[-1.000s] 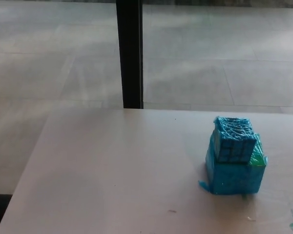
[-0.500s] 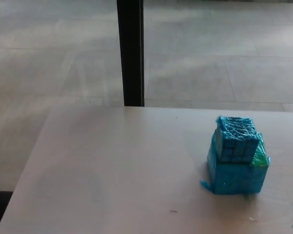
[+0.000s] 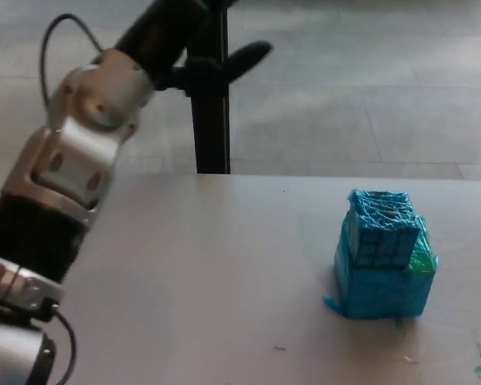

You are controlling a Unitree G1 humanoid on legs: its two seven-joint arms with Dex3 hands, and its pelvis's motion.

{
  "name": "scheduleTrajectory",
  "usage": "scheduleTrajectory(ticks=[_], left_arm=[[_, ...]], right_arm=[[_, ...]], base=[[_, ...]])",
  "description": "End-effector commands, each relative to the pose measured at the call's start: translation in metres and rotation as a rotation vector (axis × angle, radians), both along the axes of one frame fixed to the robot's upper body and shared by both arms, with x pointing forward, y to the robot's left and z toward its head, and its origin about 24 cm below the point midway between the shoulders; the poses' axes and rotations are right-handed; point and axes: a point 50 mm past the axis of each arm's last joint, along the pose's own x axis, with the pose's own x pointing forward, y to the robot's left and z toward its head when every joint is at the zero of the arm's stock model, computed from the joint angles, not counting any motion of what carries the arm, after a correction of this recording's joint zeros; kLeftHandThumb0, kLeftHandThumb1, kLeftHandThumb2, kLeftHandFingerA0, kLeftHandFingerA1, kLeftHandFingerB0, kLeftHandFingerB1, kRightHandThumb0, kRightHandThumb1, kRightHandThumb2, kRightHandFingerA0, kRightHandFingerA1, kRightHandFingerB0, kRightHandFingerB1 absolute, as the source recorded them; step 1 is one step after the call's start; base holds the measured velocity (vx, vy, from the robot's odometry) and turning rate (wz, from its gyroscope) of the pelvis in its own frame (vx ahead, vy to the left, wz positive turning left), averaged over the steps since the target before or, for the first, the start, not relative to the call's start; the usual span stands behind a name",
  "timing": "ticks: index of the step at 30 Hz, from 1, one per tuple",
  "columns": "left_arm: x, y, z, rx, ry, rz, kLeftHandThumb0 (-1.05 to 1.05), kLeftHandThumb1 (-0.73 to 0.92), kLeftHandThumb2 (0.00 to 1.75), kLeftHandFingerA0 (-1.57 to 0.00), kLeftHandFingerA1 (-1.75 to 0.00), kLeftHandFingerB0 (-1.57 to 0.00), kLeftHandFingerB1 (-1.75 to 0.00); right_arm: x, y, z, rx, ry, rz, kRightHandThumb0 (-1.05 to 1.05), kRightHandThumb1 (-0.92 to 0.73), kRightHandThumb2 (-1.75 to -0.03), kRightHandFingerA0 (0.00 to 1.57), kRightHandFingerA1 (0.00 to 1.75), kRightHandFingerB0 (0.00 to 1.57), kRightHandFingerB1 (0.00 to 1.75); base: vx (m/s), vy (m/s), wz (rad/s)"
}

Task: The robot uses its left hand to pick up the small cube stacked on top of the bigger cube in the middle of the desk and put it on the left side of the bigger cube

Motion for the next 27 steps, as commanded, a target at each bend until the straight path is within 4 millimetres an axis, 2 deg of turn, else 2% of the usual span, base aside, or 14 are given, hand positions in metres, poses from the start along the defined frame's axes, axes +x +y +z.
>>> scheduleTrajectory(ticks=[1,6,7,9,10,11,13,14,16,17,19,20,21,27], left_arm=[[-0.003,-0.056,0.005,0.222,-0.014,-0.057,-0.88,0.7,0.83,-0.2,-0.46,-0.21,-0.37],[-0.007,-0.088,-0.005,0.248,0.018,-0.118,-0.87,0.88,0.67,-0.22,-0.46,-0.23,-0.31],[-0.009,-0.099,-0.012,0.264,0.034,-0.136,-0.9,0.88,0.67,-0.23,-0.45,-0.22,-0.31],[-0.01,-0.101,-0.014,0.267,0.038,-0.136,-0.9,0.88,0.67,-0.23,-0.45,-0.22,-0.31],[-0.01,-0.103,-0.017,0.271,0.045,-0.143,-0.87,0.67,1.11,-0.17,-0.54,-0.13,-0.44],[-0.012,-0.107,-0.024,0.278,0.066,-0.157,-0.91,0.67,1.12,-0.15,-0.53,-0.14,-0.45],[-0.012,-0.109,-0.03,0.288,0.091,-0.159,-0.92,0.67,1.12,-0.13,-0.53,-0.14,-0.45],[-0.012,-0.111,-0.033,0.308,0.099,-0.161,-0.98,0.89,0.67,-0.17,-0.49,-0.21,-0.34],[-0.012,-0.113,-0.039,0.354,0.158,-0.124,-1.01,0.85,0.67,-0.08,-0.42,-0.2,-0.32],[-0.011,-0.112,-0.041,0.392,0.159,-0.106,-0.99,0.65,1.11,0.0,-0.34,-0.07,-0.42],[-0.01,-0.113,-0.042,0.512,0.158,-0.058,-1.05,0.63,1.12,0.0,-0.17,-0.11,-0.32],[-0.009,-0.113,-0.043,0.578,0.149,-0.043,-1.05,0.8,0.69,0.0,-0.14,-0.04,-0.34],[-0.009,-0.114,-0.044,0.607,0.163,-0.028,-1.05,0.58,1.12,0.0,-0.22,-0.08,-0.12],[-0.008,-0.109,-0.056,0.77,0.275,0.024,-1.04,0.54,1.1,0.0,-0.26,0.0,-0.08]], right_arm=[[-0.001,-0.007,0.005,-0.023,0.027,0.034,-0.72,-0.51,-0.72,0.75,0.89,0.63,0.71],[0.0,-0.007,0.004,-0.024,0.022,0.037,-0.75,-0.5,-0.71,0.77,0.89,0.64,0.71],[0.001,-0.006,0.004,-0.028,0.019,0.038,-0.72,-0.39,-0.99,0.79,0.89,0.61,0.73],[0.003,-0.006,0.005,-0.032,0.016,0.041,-0.72,-0.39,-0.99,0.79,0.89,0.61,0.73],[0.004,-0.006,0.006,-0.033,0.015,0.042,-0.73,-0.4,-1.0,0.79,0.89,0.6,0.74],[0.005,-0.006,0.007,-0.031,0.015,0.039,-0.72,-0.49,-0.73,0.77,0.9,0.64,0.71],[0.005,-0.006,0.008,-0.027,0.006,0.045,-0.72,-0.48,-0.74,0.77,0.9,0.63,0.72],[0.006,-0.006,0.009,-0.027,0.005,0.045,-0.69,-0.49,-0.73,0.77,0.9,0.63,0.72],[0.006,-0.006,0.008,-0.023,0.007,0.039,-0.7,-0.5,-0.71,0.75,0.88,0.64,0.71],[0.008,-0.005,0.008,-0.028,0.006,0.044,-0.7,-0.5,-0.71,0.76,0.88,0.63,0.71],[0.009,-0.005,0.008,-0.025,0.001,0.044,-0.7,-0.5,-0.71,0.75,0.87,0.63,0.7],[0.009,-0.005,0.008,-0.019,-0.003,0.042,-0.69,-0.5,-0.72,0.74,0.87,0.63,0.7],[0.009,-0.005,0.009,-0.018,-0.004,0.044,-0.68,-0.5,-0.73,0.76,0.89,0.63,0.7],[0.014,-0.005,0.013,-0.028,-0.012,0.055,-0.73,-0.49,-0.74,0.74,0.88,0.64,0.69]], base=[[0.0,0.0,0.0],[0.0,0.0,0.0],[0.0,0.0,0.0],[0.0,0.0,0.0],[0.0,0.0,0.0],[0.0,0.0,0.0],[0.0,0.0,0.0],[0.0,0.0,0.0],[0.0,0.0,0.0],[0.0,0.0,0.0],[0.0,0.0,0.0],[0.0,0.0,0.0],[0.0,0.0,0.0],[0.0,0.0,0.0]])
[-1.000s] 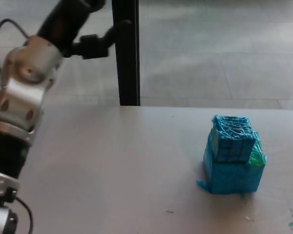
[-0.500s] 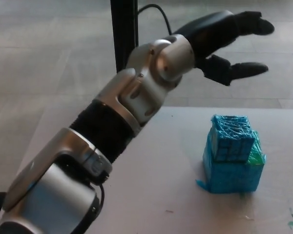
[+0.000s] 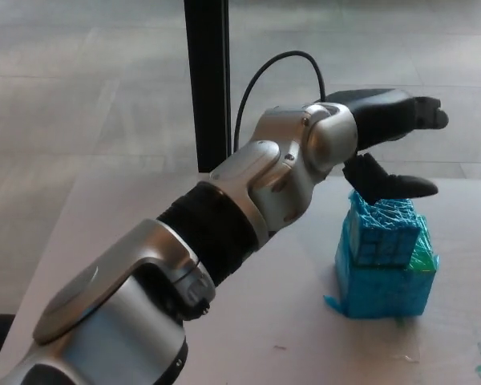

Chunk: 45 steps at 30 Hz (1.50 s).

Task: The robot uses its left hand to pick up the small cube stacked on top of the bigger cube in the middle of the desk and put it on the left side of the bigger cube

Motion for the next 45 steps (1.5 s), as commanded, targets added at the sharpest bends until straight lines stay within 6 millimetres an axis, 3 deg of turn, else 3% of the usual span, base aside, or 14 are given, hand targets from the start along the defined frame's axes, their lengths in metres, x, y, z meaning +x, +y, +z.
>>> scheduleTrajectory(ticks=[1,11,22,24,25,27,28,33,36,38,40,42,43,45], left_arm=[[0.004,0.01,-0.004,0.222,0.075,0.123,-1.04,0.54,1.1,0.0,-0.26,0.0,-0.08],[-0.001,0.004,-0.018,0.239,0.169,0.129,-1.05,0.54,1.11,0.0,-0.24,0.0,-0.06],[-0.014,-0.008,-0.048,0.121,0.196,0.074,-0.92,0.52,1.03,-0.11,-0.61,0.0,-0.14],[-0.016,-0.008,-0.053,0.054,0.208,0.063,-0.97,0.51,0.96,-0.17,-0.6,-0.07,-0.19],[-0.018,-0.008,-0.061,-0.006,0.211,0.056,-0.97,0.63,0.6,-0.27,-0.59,-0.05,-0.34],[-0.02,-0.008,-0.067,-0.055,0.214,0.054,-0.96,0.62,0.59,-0.32,-0.67,-0.06,-0.34],[-0.022,-0.008,-0.075,-0.085,0.198,0.041,-0.99,0.52,0.92,-0.34,-0.66,-0.07,-0.34],[-0.028,-0.007,-0.095,-0.087,0.21,0.061,-0.68,0.41,0.81,-0.26,-0.7,-0.05,-0.49],[-0.031,-0.001,-0.106,-0.127,0.157,0.072,-0.27,0.57,0.6,-0.58,-1.34,-0.29,-0.46],[-0.032,0.002,-0.112,-0.17,0.076,0.08,-0.14,0.63,0.68,-0.64,-1.38,-0.4,-0.49],[-0.033,0.004,-0.116,-0.187,0.049,0.08,-0.16,0.68,0.67,-0.65,-1.3,-0.51,-0.55],[-0.034,0.006,-0.119,-0.189,0.015,0.089,-0.15,0.71,0.68,-0.61,-0.79,-0.67,-0.6],[-0.034,0.007,-0.12,-0.192,-0.023,0.095,-0.15,0.7,0.69,-0.7,-0.81,-0.79,-0.69],[-0.034,0.007,-0.122,-0.177,-0.061,0.091,-0.14,0.66,0.66,-0.75,-0.9,-0.83,-0.71]], right_arm=[[0.004,-0.007,0.008,-0.023,0.001,0.006,-0.73,-0.49,-0.74,0.74,0.88,0.64,0.69],[0.012,-0.011,0.013,-0.024,-0.01,0.011,-0.75,-0.51,-0.69,0.74,0.87,0.66,0.69],[0.016,-0.012,0.016,-0.045,0.009,0.016,-0.72,-0.53,-0.68,0.73,0.85,0.62,0.67],[0.016,-0.012,0.016,-0.041,0.01,0.024,-0.71,-0.53,-0.68,0.73,0.85,0.62,0.67],[0.017,-0.012,0.016,-0.053,0.012,0.019,-0.71,-0.53,-0.68,0.74,0.85,0.63,0.66],[0.017,-0.012,0.016,-0.059,0.013,0.018,-0.72,-0.53,-0.68,0.74,0.84,0.63,0.66],[0.017,-0.012,0.017,-0.055,0.009,0.024,-0.71,-0.53,-0.68,0.75,0.86,0.63,0.66],[0.018,-0.011,0.016,-0.054,0.003,0.021,-0.72,-0.51,-0.7,0.77,0.86,0.66,0.67],[0.018,-0.01,0.015,-0.047,0.006,0.008,-0.64,-0.49,-0.74,0.76,0.88,0.66,0.66],[0.018,-0.009,0.015,-0.052,0.006,0.017,-0.62,-0.49,-0.77,0.74,0.85,0.64,0.65],[0.018,-0.01,0.014,-0.068,0.008,0.031,-0.62,-0.5,-0.76,0.75,0.85,0.65,0.64],[0.017,-0.009,0.012,-0.058,0.006,0.026,-0.61,-0.47,-0.79,0.79,0.9,0.66,0.67],[0.017,-0.009,0.012,-0.063,0.007,0.019,-0.6,-0.38,-0.97,0.8,0.89,0.63,0.72],[0.016,-0.009,0.011,-0.07,0.008,0.028,-0.59,-0.46,-0.84,0.8,0.9,0.66,0.68]], base=[[0.0,0.0,0.0],[0.0,0.0,0.0],[0.0,0.0,0.0],[0.0,0.0,0.0],[0.0,0.0,0.0],[0.0,0.0,0.0],[0.0,0.0,0.0],[0.0,0.0,0.0],[0.0,0.0,0.0],[0.0,0.0,0.0],[0.0,0.0,0.0],[0.0,0.0,0.0],[0.0,0.0,0.0],[0.0,0.0,0.0]])
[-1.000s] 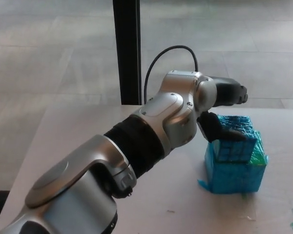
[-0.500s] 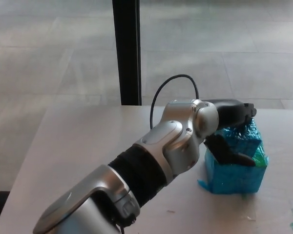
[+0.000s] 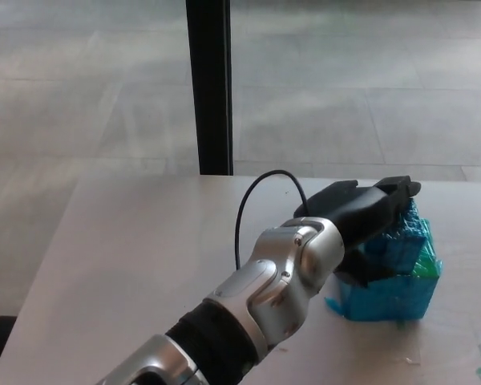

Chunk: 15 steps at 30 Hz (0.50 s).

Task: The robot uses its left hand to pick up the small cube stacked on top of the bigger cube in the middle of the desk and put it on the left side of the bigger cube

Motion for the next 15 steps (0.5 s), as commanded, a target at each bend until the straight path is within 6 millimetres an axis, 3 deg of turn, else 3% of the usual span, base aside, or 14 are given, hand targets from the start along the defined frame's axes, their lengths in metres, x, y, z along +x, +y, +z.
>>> scheduleTrajectory(ticks=[1,2,3,5,6,7,8,10,13,15], left_arm=[[-0.0057,0.0094,-0.0318,0.03,-0.098,0.031,-0.15,0.71,0.72,-0.79,-1.27,-0.79,-0.93],[-0.0055,0.0096,-0.0328,0.033,-0.103,0.04,-0.13,0.71,0.7,-0.77,-1.37,-0.76,-0.96],[-0.0055,0.0097,-0.0334,0.037,-0.108,0.042,-0.12,0.76,0.69,-0.76,-1.56,-0.71,-1.19],[-0.0053,0.01,-0.0348,0.039,-0.113,0.056,-0.16,0.73,0.66,-0.74,-1.64,-0.71,-1.1],[-0.0053,0.01,-0.0349,0.035,-0.111,0.061,-0.17,0.7,0.65,-0.78,-1.58,-0.73,-1.05],[-0.0054,0.0094,-0.0347,0.04,-0.105,0.062,-0.19,0.7,0.67,-0.75,-1.5,-0.71,-0.91],[-0.0055,0.0087,-0.0347,0.05,-0.1,0.061,-0.19,0.7,0.67,-0.75,-1.5,-0.71,-0.91],[-0.0061,0.0095,-0.036,0.027,-0.106,0.062,-0.15,0.67,0.68,-0.79,-1.59,-0.73,-1.15],[-0.0049,0.0098,-0.0348,0.016,-0.116,0.067,-0.12,0.59,0.68,-0.81,-1.6,-0.77,-1.09],[-0.005,0.0105,-0.036,0.008,-0.121,0.069,-0.18,0.6,0.68,-0.77,-1.73,-0.71,-1.34]], right_arm=[[-0.0026,-0.005,0.0009,-0.036,-0.001,0.013,-0.55,-0.38,-1.0,0.77,0.87,0.64,0.72],[-0.003,-0.0052,0.0006,-0.032,0.0,0.007,-0.52,-0.44,-0.89,0.77,0.87,0.68,0.66],[-0.0034,-0.0052,0.0003,-0.027,-0.001,0.002,-0.51,-0.43,-0.92,0.76,0.88,0.69,0.66],[-0.0044,-0.0047,0.0002,-0.037,-0.008,0.014,-0.51,-0.42,-0.96,0.75,0.85,0.69,0.66],[-0.0044,-0.0046,0.0002,-0.036,-0.009,0.012,-0.49,-0.42,-0.97,0.75,0.87,0.7,0.67],[-0.0051,-0.0049,0.0002,-0.033,-0.01,0.012,-0.5,-0.43,-0.97,0.76,0.87,0.71,0.67],[-0.0063,-0.0053,0.0003,-0.034,-0.011,0.016,-0.5,-0.43,-0.97,0.76,0.87,0.71,0.67],[-0.0065,-0.0048,0.001,-0.03,-0.009,0.015,-0.51,-0.39,-1.06,0.73,0.85,0.66,0.73],[-0.0045,-0.0053,0.0016,-0.041,-0.01,0.019,-0.51,-0.43,-0.99,0.76,0.85,0.72,0.66],[-0.0058,-0.0058,0.0005,-0.045,-0.007,0.019,-0.52,-0.44,-0.99,0.79,0.84,0.73,0.66]], base=[[0.0,0.0,0.0],[0.0,0.0,0.0],[0.0,0.0,0.0],[0.0,0.0,0.0],[0.0,0.0,0.0],[0.0,0.0,0.0],[0.0,0.0,0.0],[0.0,0.0,0.0],[0.0,0.0,0.0],[0.0,0.0,0.0]])
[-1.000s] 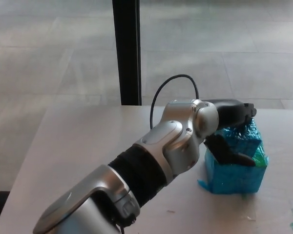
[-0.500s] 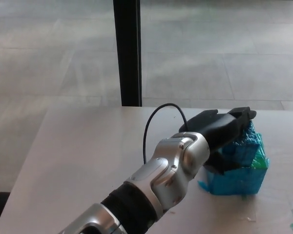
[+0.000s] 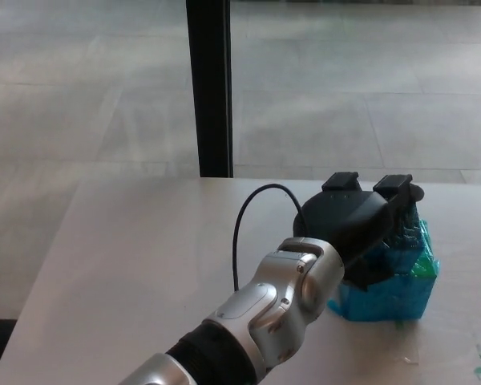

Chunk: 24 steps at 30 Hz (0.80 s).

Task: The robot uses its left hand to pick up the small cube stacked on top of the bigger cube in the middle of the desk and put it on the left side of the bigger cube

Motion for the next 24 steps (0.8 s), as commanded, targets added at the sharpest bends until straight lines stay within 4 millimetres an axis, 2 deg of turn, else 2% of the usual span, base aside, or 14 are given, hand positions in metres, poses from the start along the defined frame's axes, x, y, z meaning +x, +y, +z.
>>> scheduleTrajectory(ticks=[1,5,6,7,8,9,11,13,14,15,16,17,18,24], left_arm=[[-0.001,0.01,-0.023,0.046,0.037,0.028,-0.18,0.6,0.68,-0.77,-1.73,-0.71,-1.34],[0.003,0.014,-0.019,0.036,0.031,0.038,-0.16,0.63,0.7,-0.85,-1.62,-0.77,-1.15],[0.004,0.016,-0.015,0.014,0.04,0.049,-0.23,0.62,0.65,-0.72,-1.27,-0.7,-0.72],[0.006,0.018,-0.011,0.01,0.036,0.055,-0.21,0.62,0.65,-0.69,-1.49,-0.67,-0.92],[0.008,0.018,-0.009,0.006,0.034,0.057,-0.21,0.62,0.65,-0.69,-1.49,-0.67,-0.92],[0.013,0.023,0.001,-0.013,-0.037,0.072,-0.16,0.59,0.69,-0.75,-1.66,-0.69,-1.03],[0.023,0.031,0.019,-0.022,-0.066,0.108,-0.13,0.63,0.65,-0.8,-1.57,-0.67,-0.69],[0.026,0.033,0.024,-0.037,-0.058,0.118,-0.13,0.63,0.65,-0.8,-1.57,-0.67,-0.69],[0.029,0.036,0.031,-0.081,-0.061,0.132,-0.15,0.61,0.65,-0.8,-1.56,-0.71,-0.73],[0.032,0.04,0.039,-0.092,-0.079,0.143,-0.06,0.62,0.64,-0.8,-1.72,-0.57,-1.33],[0.037,0.047,0.054,-0.115,-0.106,0.168,-0.1,0.57,0.84,-0.77,-1.75,-0.67,-1.56],[0.038,0.047,0.054,-0.115,-0.104,0.167,-0.1,0.57,0.84,-0.77,-1.75,-0.67,-1.56],[0.039,0.052,0.059,-0.124,-0.119,0.169,-0.11,0.58,0.89,-0.8,-1.75,-0.73,-1.55],[0.042,0.081,0.072,-0.205,-0.122,0.181,-0.08,0.48,0.9,-0.83,-1.75,-0.74,-1.56]], right_arm=[[-0.003,-0.006,0.002,-0.04,0.0,0.011,-0.52,-0.44,-0.99,0.79,0.84,0.73,0.66],[-0.004,-0.006,0.002,-0.018,0.001,-0.004,-0.53,-0.4,-1.05,0.84,0.88,0.68,0.74],[-0.004,-0.005,0.002,-0.018,0.003,0.004,-0.54,-0.41,-1.04,0.79,0.86,0.66,0.74],[-0.004,-0.005,0.003,-0.018,0.006,0.009,-0.56,-0.47,-0.93,0.78,0.82,0.7,0.65],[-0.005,-0.005,0.003,-0.022,0.008,0.015,-0.56,-0.47,-0.93,0.78,0.82,0.7,0.65],[-0.004,-0.005,0.003,-0.02,0.01,0.004,-0.58,-0.49,-0.91,0.8,0.83,0.7,0.66],[-0.006,-0.004,0.002,-0.018,0.007,0.0,-0.61,-0.49,-0.9,0.8,0.83,0.71,0.68],[-0.007,-0.004,0.001,-0.016,0.006,-0.002,-0.61,-0.49,-0.9,0.8,0.83,0.71,0.68],[-0.008,-0.005,0.001,-0.026,0.009,0.0,-0.6,-0.49,-0.88,0.82,0.84,0.72,0.67],[-0.008,-0.004,0.0,-0.031,0.009,0.007,-0.61,-0.5,-0.89,0.82,0.84,0.72,0.67],[-0.007,-0.005,-0.001,-0.026,0.019,-0.008,-0.62,-0.4,-1.02,0.83,0.87,0.71,0.74],[-0.007,-0.005,-0.001,-0.026,0.019,-0.008,-0.62,-0.4,-1.02,0.83,0.87,0.71,0.74],[-0.007,-0.005,0.0,-0.028,0.016,0.005,-0.63,-0.48,-0.87,0.84,0.85,0.74,0.69],[-0.01,-0.006,-0.002,-0.026,0.027,-0.016,-0.63,-0.48,-0.8,0.87,0.88,0.76,0.67]], base=[[0.0,0.0,0.0],[0.0,0.0,0.0],[0.0,0.0,0.0],[0.0,0.0,0.0],[0.0,0.0,0.0],[0.0,0.0,0.0],[0.0,0.0,0.0],[0.0,0.0,0.0],[0.0,0.0,0.0],[0.0,0.0,0.0],[0.0,0.0,0.0],[0.0,0.0,0.0],[0.0,0.0,0.0],[0.0,0.0,0.0]])
